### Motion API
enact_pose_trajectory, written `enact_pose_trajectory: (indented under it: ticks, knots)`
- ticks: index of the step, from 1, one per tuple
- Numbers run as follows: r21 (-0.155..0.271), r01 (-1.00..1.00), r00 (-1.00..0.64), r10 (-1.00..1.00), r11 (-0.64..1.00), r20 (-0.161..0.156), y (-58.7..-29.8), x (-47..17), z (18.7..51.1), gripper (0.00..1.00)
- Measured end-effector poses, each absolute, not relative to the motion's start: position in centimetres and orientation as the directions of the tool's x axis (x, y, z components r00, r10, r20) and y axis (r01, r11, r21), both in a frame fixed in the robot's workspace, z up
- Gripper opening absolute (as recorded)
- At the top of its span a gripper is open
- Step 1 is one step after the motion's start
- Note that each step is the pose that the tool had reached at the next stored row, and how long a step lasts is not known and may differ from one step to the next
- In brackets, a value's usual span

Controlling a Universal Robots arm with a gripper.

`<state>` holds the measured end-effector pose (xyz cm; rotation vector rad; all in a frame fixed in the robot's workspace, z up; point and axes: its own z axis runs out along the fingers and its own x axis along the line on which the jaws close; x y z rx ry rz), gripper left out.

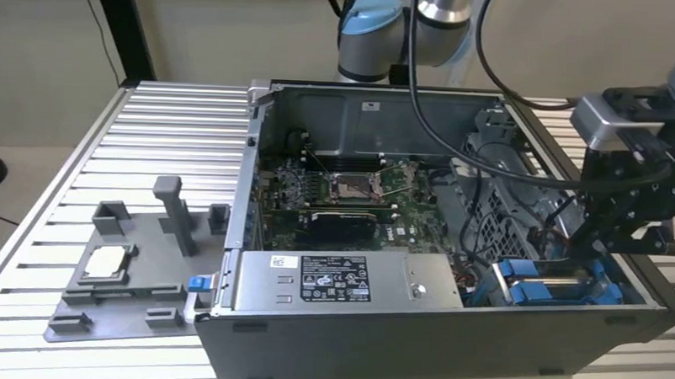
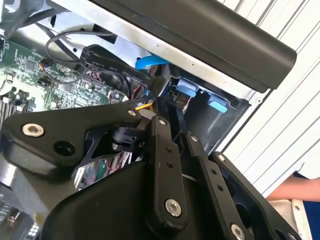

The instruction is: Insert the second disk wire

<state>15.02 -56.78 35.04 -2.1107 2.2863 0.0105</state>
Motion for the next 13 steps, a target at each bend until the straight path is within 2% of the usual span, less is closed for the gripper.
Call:
enact_pose_trajectory:
  ticks: [13]
  knots:
    - [-0.016,-0.998,-0.064,-0.998,0.064,-0.027,-56.99,14.72,34.83,0.0]
